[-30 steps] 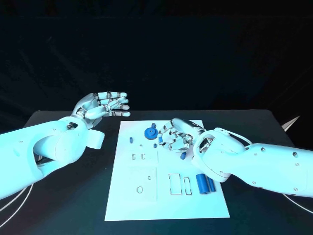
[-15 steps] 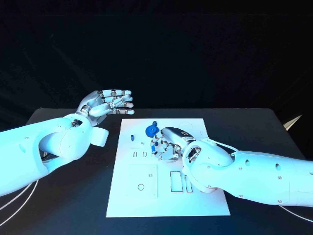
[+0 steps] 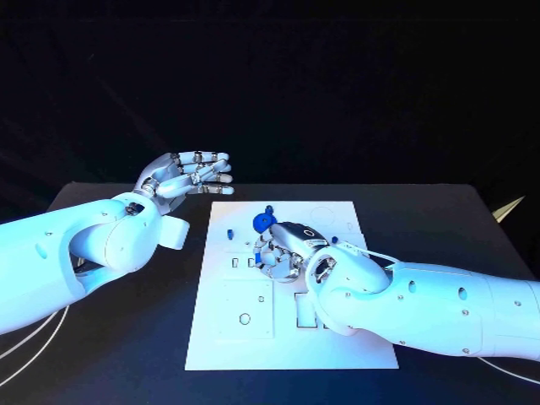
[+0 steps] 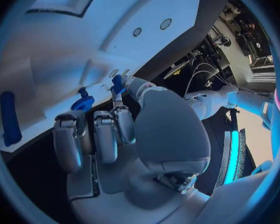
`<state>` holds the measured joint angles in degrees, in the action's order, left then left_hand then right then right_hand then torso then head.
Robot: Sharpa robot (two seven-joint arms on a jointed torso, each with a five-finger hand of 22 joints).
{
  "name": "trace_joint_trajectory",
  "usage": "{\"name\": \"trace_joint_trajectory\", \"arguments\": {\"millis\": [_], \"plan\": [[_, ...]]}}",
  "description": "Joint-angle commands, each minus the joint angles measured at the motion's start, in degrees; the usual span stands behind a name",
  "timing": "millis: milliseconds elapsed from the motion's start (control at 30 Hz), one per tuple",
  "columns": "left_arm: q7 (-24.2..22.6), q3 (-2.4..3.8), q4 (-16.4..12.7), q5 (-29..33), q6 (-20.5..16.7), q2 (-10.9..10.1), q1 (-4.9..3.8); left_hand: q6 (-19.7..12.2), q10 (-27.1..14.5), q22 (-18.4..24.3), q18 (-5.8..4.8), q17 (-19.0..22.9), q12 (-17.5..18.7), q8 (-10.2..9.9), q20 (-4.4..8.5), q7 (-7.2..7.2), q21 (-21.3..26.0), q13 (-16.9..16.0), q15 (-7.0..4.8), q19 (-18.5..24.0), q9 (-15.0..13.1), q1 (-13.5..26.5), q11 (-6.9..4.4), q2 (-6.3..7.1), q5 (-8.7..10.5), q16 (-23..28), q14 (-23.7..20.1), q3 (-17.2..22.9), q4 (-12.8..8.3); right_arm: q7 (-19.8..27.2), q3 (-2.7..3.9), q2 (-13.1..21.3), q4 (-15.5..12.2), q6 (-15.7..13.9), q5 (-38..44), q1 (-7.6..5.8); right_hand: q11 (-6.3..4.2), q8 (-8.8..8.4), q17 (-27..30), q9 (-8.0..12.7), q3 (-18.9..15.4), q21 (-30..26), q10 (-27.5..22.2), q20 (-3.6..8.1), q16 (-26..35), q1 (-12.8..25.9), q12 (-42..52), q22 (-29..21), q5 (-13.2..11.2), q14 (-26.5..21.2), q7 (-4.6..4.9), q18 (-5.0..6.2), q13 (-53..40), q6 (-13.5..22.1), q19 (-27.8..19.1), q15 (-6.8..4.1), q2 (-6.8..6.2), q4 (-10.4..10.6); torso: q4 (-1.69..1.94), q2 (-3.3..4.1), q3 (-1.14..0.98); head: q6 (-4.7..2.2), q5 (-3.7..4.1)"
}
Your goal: Assemble the parts on the task board
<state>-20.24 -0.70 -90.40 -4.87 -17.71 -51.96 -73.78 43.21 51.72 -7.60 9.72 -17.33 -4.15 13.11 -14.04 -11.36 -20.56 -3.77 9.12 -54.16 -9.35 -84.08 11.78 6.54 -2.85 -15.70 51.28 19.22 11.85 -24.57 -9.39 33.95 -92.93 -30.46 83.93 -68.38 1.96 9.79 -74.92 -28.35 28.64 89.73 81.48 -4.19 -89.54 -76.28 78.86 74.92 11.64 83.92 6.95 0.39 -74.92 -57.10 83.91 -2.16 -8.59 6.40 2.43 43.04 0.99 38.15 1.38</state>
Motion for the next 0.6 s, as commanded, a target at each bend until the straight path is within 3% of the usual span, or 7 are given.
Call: {"name": "trace_joint_trajectory", "arguments": {"millis": [33,600], "plan": [[-0.3,0.03,-0.2,0.2,1.1,0.0,-0.02,-0.3,0.0,-0.1,0.55,-0.1,0.3,-0.3,0.02,-4.09,-0.4,0.0,0.05,0.2,0.0,0.1,0.52,-0.28,-0.20,-0.1,-0.5,0.0,-0.2,-0.8,-0.05,-0.4,0.5,0.6,1.9,0.22,0.30,0.20,-14.0,-0.9,0.2,0.3,-0.1,-0.09,0.0,0.5,-0.2,15.1,-0.3,5.8,0.01,-0.39,-4.6,-0.6,6.1,0.43,-0.11,-0.2,-0.01,-0.02,0.04,0.13,-0.10],[-0.2,0.03,-0.4,0.2,1.2,-0.1,-0.02,-0.3,0.1,-0.1,0.55,-0.2,0.3,-0.3,0.02,-4.10,-0.4,-0.1,0.05,0.3,0.0,0.2,0.52,-0.34,-0.19,-0.1,-0.5,0.1,-0.1,-2.1,-0.27,-1.7,2.1,0.8,4.1,0.93,0.31,0.21,-14.0,-0.9,0.1,0.3,-0.1,-0.11,0.0,1.0,-0.3,15.1,-0.5,5.8,0.02,-0.39,-4.5,-0.4,6.1,0.43,-0.56,-0.3,-0.05,-0.08,0.02,-0.03,-0.48]]}}
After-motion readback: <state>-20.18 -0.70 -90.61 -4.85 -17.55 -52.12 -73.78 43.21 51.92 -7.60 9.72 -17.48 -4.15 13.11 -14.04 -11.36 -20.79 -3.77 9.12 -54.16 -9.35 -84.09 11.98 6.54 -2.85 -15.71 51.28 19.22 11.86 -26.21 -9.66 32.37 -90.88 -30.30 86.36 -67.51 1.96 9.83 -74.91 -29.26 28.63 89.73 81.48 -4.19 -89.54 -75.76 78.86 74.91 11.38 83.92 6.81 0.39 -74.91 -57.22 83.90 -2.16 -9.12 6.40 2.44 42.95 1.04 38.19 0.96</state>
